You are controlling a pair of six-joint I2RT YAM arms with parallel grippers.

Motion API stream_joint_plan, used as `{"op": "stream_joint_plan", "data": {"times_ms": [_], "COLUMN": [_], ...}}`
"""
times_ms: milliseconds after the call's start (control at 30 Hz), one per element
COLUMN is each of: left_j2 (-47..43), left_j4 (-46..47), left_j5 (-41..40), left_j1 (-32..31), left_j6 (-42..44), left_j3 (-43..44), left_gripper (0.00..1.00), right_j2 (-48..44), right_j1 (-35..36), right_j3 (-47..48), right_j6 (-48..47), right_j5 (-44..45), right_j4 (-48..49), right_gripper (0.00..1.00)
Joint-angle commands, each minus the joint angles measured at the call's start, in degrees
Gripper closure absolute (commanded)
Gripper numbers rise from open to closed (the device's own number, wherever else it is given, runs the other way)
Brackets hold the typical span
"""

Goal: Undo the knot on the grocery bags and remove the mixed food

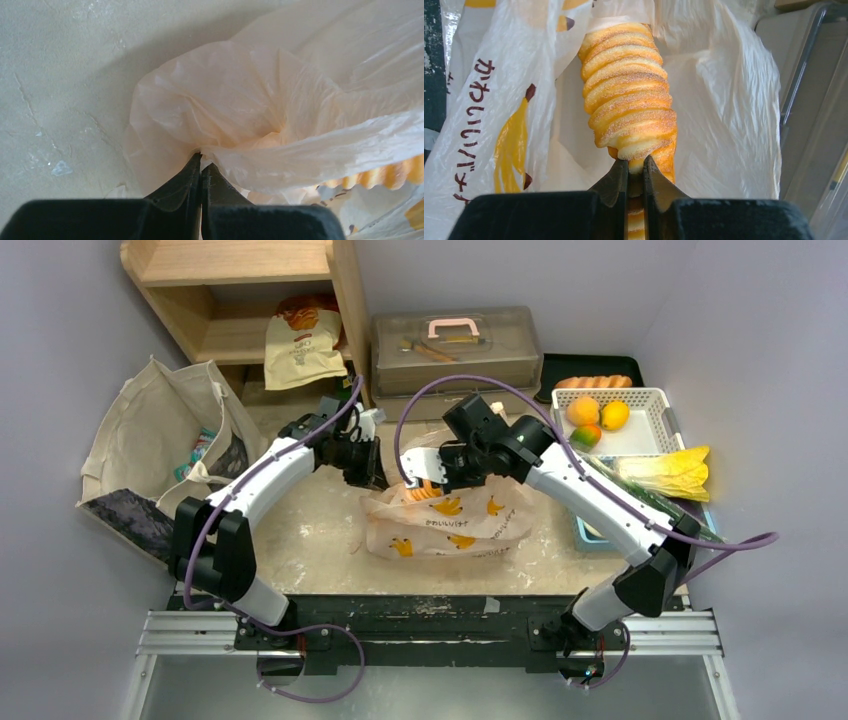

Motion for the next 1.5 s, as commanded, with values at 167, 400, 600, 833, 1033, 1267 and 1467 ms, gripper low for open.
{"op": "stream_joint_plan", "data": {"times_ms": [167,400,600,833,1033,1267,1467], "left_j2": [-5.0,-11.2,-7.9,-7.5,-7.9,-5.0,-4.7], "left_j4": [0.6,-2.6,-0.8,3.2,6.1,4.3,1.9], "left_j5": [-0.4,-11.2,-9.6,-4.4,-1.1,-4.1,-7.8], "left_j1": [-1.4,2.1,2.5,2.5,2.3,0.1,0.4], "left_j6": [-1.1,6.1,3.6,2.6,0.7,1.5,2.1], "left_j3": [1.4,-8.2,-7.8,-5.4,-5.8,-2.6,-2.2], "left_gripper": [1.00,1.00,1.00,1.00,1.00,1.00,1.00], "right_j2": [-6.0,-14.4,-23.5,-25.7,-22.6,-13.3,-6.3], "right_j1": [1.5,-8.1,-9.6,-9.5,-7.5,-0.1,-1.2], "right_j3": [-6.6,-7.9,-13.4,-15.1,-16.7,-11.0,1.4], "right_j6": [-1.0,3.4,10.8,18.1,37.7,46.6,44.2], "right_j5": [6.0,-3.7,-20.2,-23.0,-22.5,-21.7,-16.0], "right_j4": [9.1,11.7,21.1,28.9,49.4,66.2,65.8], "right_gripper": [1.00,1.00,1.00,1.00,1.00,1.00,1.00]}}
